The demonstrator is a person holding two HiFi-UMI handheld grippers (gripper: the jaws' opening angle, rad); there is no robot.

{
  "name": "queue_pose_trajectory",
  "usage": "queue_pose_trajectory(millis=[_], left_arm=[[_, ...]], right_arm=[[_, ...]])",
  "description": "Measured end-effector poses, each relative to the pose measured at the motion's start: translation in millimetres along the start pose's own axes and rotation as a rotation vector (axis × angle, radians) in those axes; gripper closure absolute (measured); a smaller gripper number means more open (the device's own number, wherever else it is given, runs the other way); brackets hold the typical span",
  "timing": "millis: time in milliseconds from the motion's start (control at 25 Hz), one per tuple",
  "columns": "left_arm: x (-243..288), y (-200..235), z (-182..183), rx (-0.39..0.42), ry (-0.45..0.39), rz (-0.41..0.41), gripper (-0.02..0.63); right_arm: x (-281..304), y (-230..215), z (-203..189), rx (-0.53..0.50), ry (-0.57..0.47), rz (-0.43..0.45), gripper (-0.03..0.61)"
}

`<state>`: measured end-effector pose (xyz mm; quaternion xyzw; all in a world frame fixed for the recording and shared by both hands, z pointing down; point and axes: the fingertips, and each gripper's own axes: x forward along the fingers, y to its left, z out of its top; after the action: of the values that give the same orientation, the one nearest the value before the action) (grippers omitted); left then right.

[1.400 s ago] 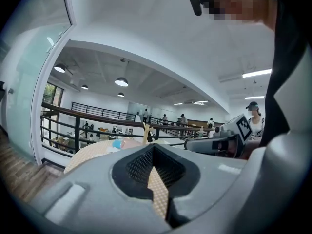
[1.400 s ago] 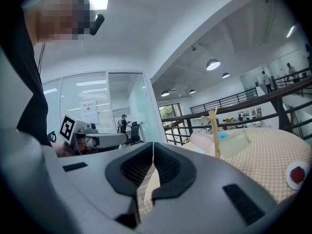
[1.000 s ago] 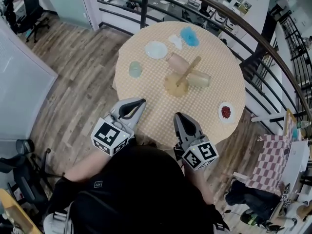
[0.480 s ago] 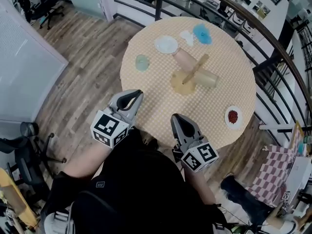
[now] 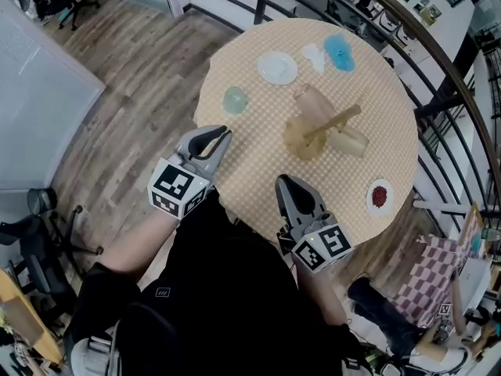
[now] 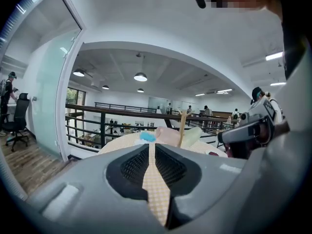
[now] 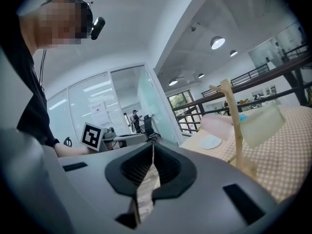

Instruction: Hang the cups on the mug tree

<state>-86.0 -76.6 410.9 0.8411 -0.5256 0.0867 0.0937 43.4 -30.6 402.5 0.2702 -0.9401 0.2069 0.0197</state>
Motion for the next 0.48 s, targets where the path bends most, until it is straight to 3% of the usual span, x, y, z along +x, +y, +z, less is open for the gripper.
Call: queue_pose_trajectory(millis=[480], left_arm=[[68.7, 91.1, -53.5, 0.064, 0.029, -0.139, 0.384]], right_arm=[[119.7, -14.9, -19.3, 0.029, 0.014, -0.028, 0.557]])
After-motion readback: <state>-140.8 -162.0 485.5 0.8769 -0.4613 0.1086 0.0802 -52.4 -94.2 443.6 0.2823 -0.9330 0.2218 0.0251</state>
